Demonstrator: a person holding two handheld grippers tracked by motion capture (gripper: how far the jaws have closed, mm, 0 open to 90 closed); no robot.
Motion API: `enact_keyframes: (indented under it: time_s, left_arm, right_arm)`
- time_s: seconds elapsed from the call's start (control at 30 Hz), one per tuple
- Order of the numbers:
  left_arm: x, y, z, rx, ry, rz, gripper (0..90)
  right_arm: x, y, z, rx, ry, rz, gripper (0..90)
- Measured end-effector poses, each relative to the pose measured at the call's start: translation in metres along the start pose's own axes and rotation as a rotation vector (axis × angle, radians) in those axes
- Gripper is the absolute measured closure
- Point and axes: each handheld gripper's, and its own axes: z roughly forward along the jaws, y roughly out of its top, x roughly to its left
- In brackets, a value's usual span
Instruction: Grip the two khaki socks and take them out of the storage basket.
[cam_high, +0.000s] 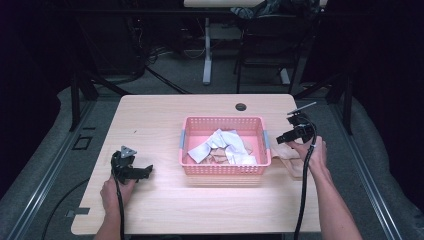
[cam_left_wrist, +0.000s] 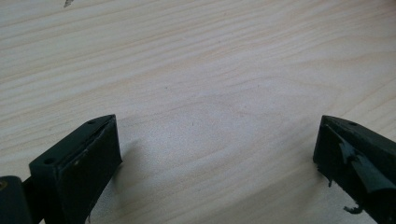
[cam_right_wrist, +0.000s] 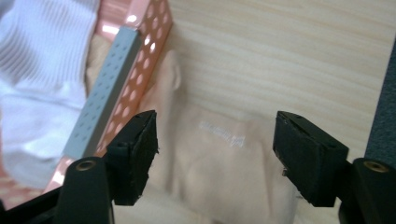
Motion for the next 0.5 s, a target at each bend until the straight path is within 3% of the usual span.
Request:
enact_keyframes:
  time_s: [0.1,0.2,0.3,0.33,0.5]
  left_arm:
    - [0.0,0.0,0.0,0.0,0.001,0.001,0.4]
    - [0.0,0.0,0.0,-0.001,0.001,0.001,0.4]
    - [0.0,0.0,0.0,0.0,0.001,0.001,0.4]
    - [0.0,0.0,0.0,0.0,0.001,0.001,0.4]
    - [0.0,0.0,0.0,0.0,0.001,0.001,0.4]
  right_arm:
    - [0.002,-0.008,-0.002,0.034,0.027,-0.002,29.4]
    - [0.001,-0.016,0.01,0.067,0.008,0.0,26.8]
    - [0.0,-0.021,0.018,0.072,-0.001,0.005,24.8]
    - [-0.002,-0.024,0.021,0.062,0.016,0.023,21.9]
    - [0.001,-0.027,0.009,0.027,0.007,0.011,15.3]
